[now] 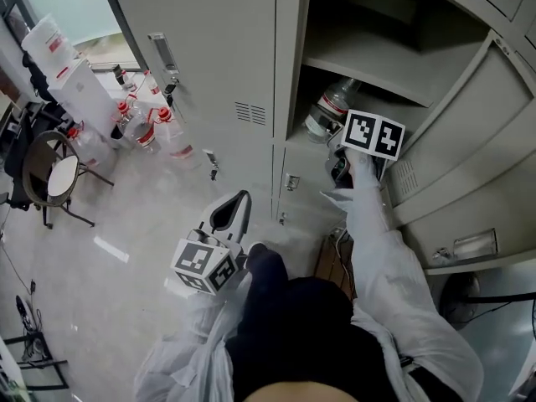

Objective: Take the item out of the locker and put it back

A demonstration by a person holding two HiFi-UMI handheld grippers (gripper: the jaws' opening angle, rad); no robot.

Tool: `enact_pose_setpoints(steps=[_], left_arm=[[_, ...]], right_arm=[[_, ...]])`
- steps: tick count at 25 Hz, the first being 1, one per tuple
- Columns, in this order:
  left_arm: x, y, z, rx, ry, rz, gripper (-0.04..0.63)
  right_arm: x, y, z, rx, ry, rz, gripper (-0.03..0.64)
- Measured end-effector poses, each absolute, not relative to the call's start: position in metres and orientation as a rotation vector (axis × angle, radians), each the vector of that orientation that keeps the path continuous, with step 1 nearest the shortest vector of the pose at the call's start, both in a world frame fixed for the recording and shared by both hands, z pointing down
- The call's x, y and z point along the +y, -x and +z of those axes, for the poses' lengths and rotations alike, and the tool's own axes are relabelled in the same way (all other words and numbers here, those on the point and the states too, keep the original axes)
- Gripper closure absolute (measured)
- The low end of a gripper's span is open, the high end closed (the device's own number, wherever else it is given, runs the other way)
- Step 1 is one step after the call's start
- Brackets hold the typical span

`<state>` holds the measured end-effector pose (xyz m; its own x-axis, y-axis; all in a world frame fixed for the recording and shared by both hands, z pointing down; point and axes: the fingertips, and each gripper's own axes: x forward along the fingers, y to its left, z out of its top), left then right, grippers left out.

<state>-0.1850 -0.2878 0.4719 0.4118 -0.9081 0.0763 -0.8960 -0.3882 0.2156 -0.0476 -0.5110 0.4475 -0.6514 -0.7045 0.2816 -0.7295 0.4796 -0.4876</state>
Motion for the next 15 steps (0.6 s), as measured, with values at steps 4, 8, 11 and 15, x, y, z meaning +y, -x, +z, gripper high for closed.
enact_pose_setpoints(steps=[4, 8, 11, 15], left_arm=[[-0.281, 0.189, 0.473, -1.598, -2.438, -0.079, 0.588], [-0.279, 0.194, 0.471, -1.576, -2.460, -0.067, 0.588], [-0.278, 0.200, 0.467, -1.551, -2.484, -0.043, 0.588], [-0.272, 0.215, 0.468, -1.509, -2.491, -0.015, 0.588]], right_arm=[[-0.497, 0.052, 0.448, -2.711, -1.223, 1.064, 0.310], [-0.484, 0.059, 0.450, -2.723, -1.170, 1.171, 0.310], [-0.471, 0.065, 0.450, -2.727, -1.124, 1.279, 0.310], [-0.446, 0.071, 0.452, -2.712, -1.074, 1.435, 0.308]])
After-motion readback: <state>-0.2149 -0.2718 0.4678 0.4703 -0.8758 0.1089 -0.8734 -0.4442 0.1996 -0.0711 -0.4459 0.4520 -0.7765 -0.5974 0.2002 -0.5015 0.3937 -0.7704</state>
